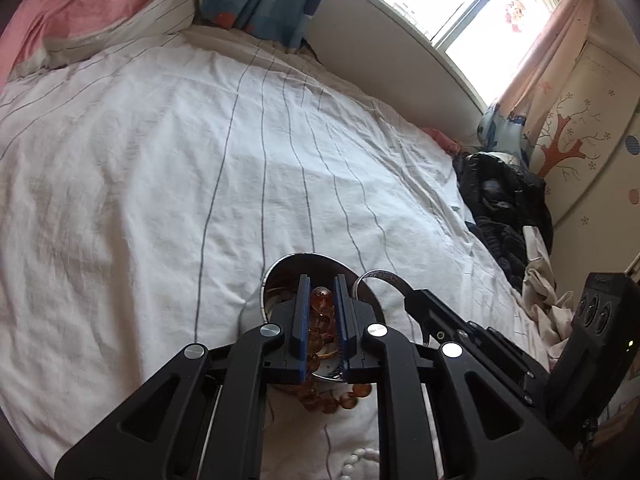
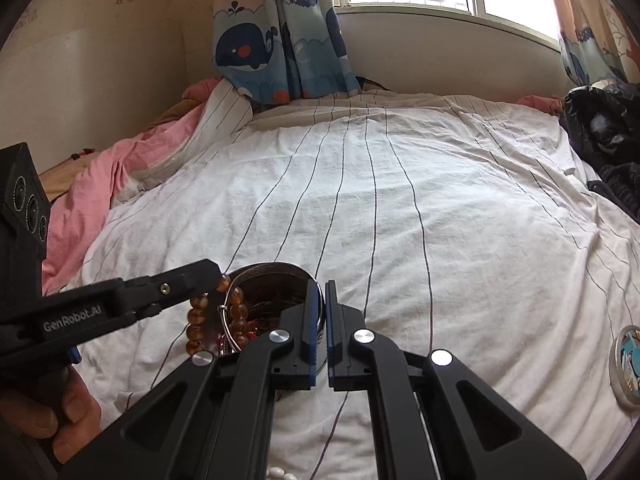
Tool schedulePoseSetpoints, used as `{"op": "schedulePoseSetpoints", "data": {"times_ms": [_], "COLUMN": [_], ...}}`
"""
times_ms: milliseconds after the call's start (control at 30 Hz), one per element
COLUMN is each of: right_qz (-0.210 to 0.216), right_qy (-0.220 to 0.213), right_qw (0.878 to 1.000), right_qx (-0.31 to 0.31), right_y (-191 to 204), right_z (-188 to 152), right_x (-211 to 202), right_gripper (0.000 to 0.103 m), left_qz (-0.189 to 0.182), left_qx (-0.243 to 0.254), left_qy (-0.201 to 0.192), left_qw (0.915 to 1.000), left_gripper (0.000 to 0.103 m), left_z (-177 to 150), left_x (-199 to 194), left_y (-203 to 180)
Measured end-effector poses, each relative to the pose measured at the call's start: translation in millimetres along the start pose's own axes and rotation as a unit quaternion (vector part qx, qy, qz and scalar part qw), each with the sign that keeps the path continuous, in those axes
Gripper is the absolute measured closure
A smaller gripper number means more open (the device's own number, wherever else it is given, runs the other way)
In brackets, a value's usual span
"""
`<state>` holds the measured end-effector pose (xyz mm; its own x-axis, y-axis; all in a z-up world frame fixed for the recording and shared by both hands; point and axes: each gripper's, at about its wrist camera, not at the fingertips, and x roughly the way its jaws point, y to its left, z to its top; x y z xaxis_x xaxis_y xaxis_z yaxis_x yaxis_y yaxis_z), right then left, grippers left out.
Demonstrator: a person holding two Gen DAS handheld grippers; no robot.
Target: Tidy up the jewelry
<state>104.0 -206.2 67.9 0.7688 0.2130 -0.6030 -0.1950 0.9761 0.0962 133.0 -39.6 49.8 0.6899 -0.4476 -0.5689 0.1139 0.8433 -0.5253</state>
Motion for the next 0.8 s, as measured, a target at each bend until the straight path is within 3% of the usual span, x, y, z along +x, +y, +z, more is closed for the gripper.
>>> {"op": "schedulePoseSetpoints", "data": {"times_ms": [367,533,600,700,800], "right_qz": [-0.015,-0.017,-0.026,-0.025,-0.003], "right_qy": [0.037,0.037,0.036,0.038,0.035], "right_qw": [0.998,0.998,0.998,0.999,0.999], "right_qx": [-0.057,-0.047,-0.045,-0.025,0.004], "right_y": [18.7,13.6,11.9,1.3,-10.7], "right_z": [-4.2,-6.7,-8.7,-11.7,-13.0], "right_x": [33.7,30.2,24.0,12.8,0.6], "right_gripper": [0.097,0.094,0.068,0.068,0.068], "left_qz": [-0.020,-0.042,-0.055,-0.055,-0.031], "left_qx": [-0.008,-0.013,-0.018,-0.008,0.016], "left_qy": [0.019,0.032,0.038,0.032,0.026], "left_qw": [0.9996,0.9985,0.9976,0.9979,0.9991], "left_gripper": [0.092,0.092,0.092,0.092,0.091], "left_z": [17.5,23.1,24.7,23.9,17.2], "left_x": [22.9,31.2,32.7,24.6,10.4], "left_y": [9.7,1.2,-3.0,-11.1,-17.2]}}
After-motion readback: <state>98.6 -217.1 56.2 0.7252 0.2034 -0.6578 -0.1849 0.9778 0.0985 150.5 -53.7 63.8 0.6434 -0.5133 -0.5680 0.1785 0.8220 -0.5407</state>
